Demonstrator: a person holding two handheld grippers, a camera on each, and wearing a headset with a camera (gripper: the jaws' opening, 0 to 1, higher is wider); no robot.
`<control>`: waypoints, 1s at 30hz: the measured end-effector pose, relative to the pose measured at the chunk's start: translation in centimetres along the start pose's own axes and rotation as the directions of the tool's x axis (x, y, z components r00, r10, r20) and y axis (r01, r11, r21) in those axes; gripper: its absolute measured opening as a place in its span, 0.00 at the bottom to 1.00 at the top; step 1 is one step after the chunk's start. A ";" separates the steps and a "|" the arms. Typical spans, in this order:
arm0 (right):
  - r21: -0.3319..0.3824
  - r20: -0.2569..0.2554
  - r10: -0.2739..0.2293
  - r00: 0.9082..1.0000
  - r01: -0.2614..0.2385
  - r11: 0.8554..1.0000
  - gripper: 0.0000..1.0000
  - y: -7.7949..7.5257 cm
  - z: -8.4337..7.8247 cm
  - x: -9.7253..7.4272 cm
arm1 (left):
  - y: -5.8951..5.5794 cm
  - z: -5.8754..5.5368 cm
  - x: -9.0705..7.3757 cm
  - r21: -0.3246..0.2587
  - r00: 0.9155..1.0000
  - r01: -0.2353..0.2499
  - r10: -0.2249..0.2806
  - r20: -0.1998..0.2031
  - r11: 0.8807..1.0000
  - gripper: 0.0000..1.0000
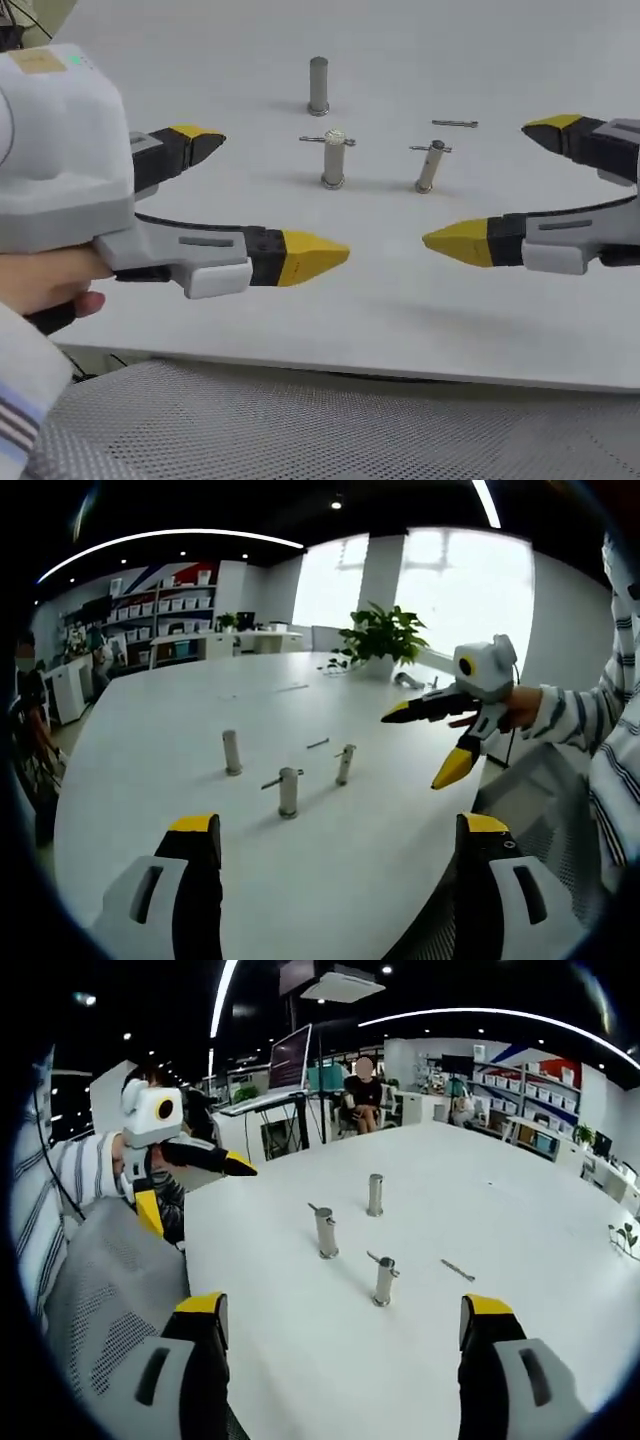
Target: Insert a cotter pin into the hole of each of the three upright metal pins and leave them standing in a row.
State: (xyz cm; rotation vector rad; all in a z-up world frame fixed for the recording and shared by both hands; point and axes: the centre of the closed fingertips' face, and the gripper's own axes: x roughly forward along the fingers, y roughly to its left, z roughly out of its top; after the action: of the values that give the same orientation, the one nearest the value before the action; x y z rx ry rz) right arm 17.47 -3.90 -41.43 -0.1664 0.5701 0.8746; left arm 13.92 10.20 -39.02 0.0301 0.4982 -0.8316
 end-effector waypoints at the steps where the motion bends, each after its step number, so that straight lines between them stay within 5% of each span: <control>1: 0.015 -0.005 -0.014 1.000 0.014 1.000 0.96 -0.1 -0.2 -0.2 | 0.0 -0.2 -0.1 0.000 1.000 -0.001 0.001 -0.012 1.000 0.96; 10: 0.137 0.001 -0.103 0.995 0.101 0.985 0.98 -0.2 -1.3 -1.9 | 0.3 -0.4 -0.7 -0.013 1.000 -0.008 0.007 -0.024 1.000 0.96; 17: 0.233 0.010 -0.192 0.981 0.184 0.955 0.97 -0.8 -1.7 -2.7 | 0.9 -0.5 -0.8 -0.027 0.999 -0.020 0.020 -0.031 0.999 0.95; 21: 0.289 0.042 -0.206 0.978 0.186 0.939 0.96 -0.9 -1.3 -2.9 | 1.1 -0.8 -0.9 -0.041 0.999 -0.026 0.025 -0.033 0.999 0.94; 30: 0.273 -0.006 -0.208 0.978 0.202 0.941 0.95 -0.6 -2.0 -2.8 | 1.5 -1.6 -0.7 -0.050 0.997 -0.039 0.036 -0.073 0.998 0.94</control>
State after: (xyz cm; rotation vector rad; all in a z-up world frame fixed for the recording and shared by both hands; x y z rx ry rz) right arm 15.67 -6.90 -41.66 0.0348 0.6337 0.5874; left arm 13.92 12.08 -40.37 0.0224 0.5847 -0.7828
